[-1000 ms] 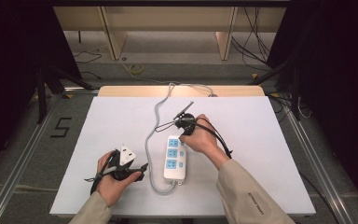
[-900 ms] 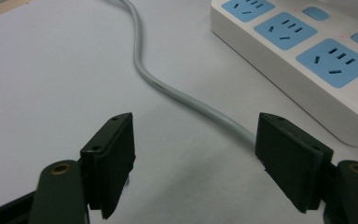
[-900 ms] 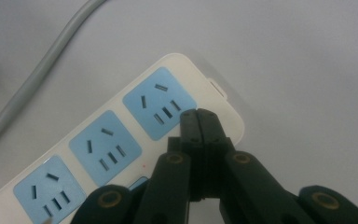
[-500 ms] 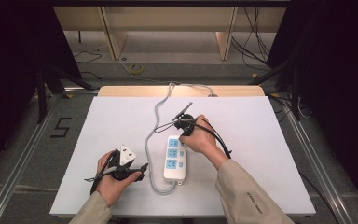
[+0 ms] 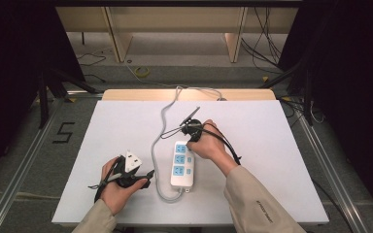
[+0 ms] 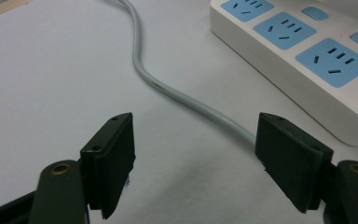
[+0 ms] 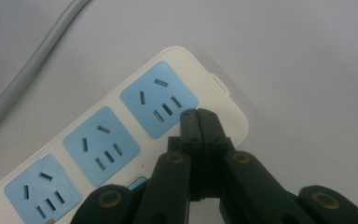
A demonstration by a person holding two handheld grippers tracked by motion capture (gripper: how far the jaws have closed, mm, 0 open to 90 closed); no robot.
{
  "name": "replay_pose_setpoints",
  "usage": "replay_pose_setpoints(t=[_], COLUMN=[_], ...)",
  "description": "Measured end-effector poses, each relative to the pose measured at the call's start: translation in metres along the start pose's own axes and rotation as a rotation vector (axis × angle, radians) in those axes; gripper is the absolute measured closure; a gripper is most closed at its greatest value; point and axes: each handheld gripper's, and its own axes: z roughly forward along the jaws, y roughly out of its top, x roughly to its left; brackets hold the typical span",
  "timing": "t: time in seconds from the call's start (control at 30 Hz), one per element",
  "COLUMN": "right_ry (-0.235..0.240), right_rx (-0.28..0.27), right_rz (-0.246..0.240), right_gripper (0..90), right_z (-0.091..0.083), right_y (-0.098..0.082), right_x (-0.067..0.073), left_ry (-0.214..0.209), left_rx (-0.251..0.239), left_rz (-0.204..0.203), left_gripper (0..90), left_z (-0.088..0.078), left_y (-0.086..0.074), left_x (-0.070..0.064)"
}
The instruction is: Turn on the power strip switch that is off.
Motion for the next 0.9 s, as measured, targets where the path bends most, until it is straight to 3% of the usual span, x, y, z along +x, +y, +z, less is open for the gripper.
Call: replay_pose_setpoints(t=[0.9], right_ry=[0.011], right_rx=[0.016], right_rz=[0.029], right_gripper=[90.0], right_z=[0.0021], right_y=[0.0003], right_x=[-0.0022], left_ry=[-0.001], left_rx=[0.0], left_rz=[0.002], left_gripper=[28.2], left_z=[0.0002], left_y=[0.0005], left_x=[-0.0016])
